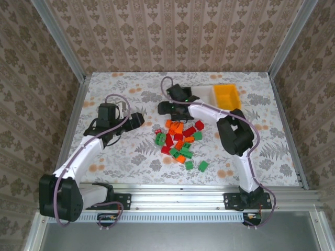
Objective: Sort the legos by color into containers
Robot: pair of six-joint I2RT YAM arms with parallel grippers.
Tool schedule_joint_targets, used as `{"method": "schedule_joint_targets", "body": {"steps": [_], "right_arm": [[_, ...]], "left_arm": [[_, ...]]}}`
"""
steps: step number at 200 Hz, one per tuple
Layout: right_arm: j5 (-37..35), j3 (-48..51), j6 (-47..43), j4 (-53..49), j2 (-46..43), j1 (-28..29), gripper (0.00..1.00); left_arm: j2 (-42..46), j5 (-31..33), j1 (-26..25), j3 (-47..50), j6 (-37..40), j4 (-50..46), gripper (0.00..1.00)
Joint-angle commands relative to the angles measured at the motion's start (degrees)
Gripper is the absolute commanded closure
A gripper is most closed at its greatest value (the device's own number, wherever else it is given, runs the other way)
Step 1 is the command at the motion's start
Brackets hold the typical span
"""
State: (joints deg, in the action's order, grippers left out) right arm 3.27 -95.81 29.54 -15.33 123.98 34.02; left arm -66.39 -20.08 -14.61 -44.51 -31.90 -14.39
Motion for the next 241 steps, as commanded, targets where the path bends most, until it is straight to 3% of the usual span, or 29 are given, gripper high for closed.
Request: {"method": "schedule_joint_targets", "body": {"steps": [1, 42, 83, 127, 171, 208, 241], "right_arm": [[-1.8, -2.3, 6.5, 5.7, 2.2, 2.3, 0.24], [1.9, -20.7, 5.8, -1.7, 11.4, 3.9, 0.24], [3.2, -20.8, 2.7, -5.0, 7.9, 4.1, 0.24], [-10.2, -1.0, -1.1, -8.9, -12.3, 5.1, 0.25], [-24.2, 30.6, 8.1, -12.2, -35.6, 7.2, 0.27], [-24.2, 46.2, 20.2, -18.8, -49.5, 8.1, 0.31], [-19.7, 54.6, 30.1, -19.3, -56.3, 9.7, 0.31]], "left_arm": [[2.4, 1.1, -0.4, 1.7, -0.8, 0.3, 0.11], [3.9, 0.9, -0.4, 2.8, -1.1, -0.1, 0.10], [5.7, 1.5, -0.4, 5.1, -1.1, 0.4, 0.09], [5.7, 0.4, -2.2, 8.0, -4.3, 4.5, 0.10], [6.7, 6.9, -12.7, 12.5, -7.0, 9.7, 0.10], [6.9, 12.8, -22.5, 16.4, -9.2, 12.6, 0.10], [9.9, 16.4, -26.0, 18.4, -9.8, 11.2, 0.09]]}}
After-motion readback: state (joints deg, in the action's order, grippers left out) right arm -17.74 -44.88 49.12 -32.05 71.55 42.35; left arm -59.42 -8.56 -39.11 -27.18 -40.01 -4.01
